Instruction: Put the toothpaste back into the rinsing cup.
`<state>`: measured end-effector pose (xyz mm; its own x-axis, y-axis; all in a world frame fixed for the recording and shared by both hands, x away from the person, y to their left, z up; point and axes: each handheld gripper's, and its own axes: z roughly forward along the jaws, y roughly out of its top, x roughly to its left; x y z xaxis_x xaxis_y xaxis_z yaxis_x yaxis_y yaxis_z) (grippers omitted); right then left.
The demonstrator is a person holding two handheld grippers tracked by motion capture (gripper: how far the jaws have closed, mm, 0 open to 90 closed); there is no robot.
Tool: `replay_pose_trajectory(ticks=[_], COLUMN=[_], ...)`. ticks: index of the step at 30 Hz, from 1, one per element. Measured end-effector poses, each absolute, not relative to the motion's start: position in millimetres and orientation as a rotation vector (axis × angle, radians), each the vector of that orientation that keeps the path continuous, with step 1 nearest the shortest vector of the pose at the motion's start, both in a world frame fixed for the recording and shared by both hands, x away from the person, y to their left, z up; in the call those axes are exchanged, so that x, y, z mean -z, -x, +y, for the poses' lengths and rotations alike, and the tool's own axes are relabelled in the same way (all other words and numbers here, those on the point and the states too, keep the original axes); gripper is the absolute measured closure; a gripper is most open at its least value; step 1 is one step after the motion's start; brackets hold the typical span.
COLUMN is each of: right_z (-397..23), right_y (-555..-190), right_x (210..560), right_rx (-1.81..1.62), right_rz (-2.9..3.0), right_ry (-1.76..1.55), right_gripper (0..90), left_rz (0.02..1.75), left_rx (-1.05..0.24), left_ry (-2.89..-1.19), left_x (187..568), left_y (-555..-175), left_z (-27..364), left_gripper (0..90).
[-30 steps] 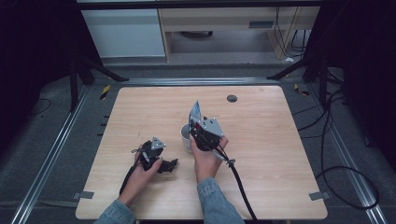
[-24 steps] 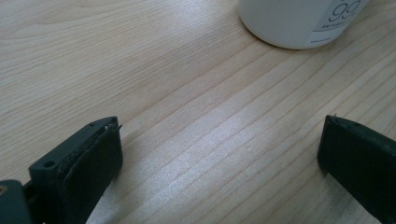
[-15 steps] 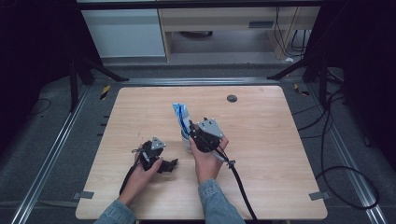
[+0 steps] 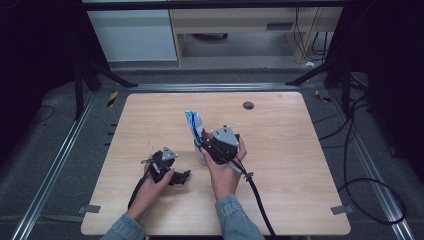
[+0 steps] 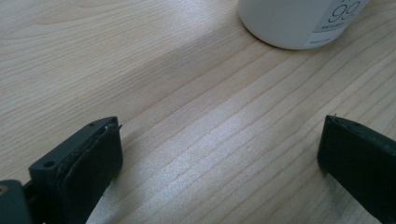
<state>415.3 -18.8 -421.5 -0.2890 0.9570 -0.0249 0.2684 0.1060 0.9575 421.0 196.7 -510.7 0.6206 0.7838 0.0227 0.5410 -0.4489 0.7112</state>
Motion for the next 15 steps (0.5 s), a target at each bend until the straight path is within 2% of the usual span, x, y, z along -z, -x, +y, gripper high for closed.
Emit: replay_pose_trajectory(ticks=[7,15], right_z=[-20.1,-25.1], right_y=[-412.4,-408.3], right_x=[417.3,414.3], right_rx=[-1.161,-1.149], right_rz=[1.724,1.808], right_ry=[-1.156,-1.131], right_gripper=[13.3,8.1], left_rz=[1.034,1.034], left_rx=[-0.461,-0.461], left_ry=[-2.164,-2.164], left_x=[510.7,510.7], left_y=[-421.0,-421.0], left_z=[196.7,196.7], left_gripper=[0.0,0.0])
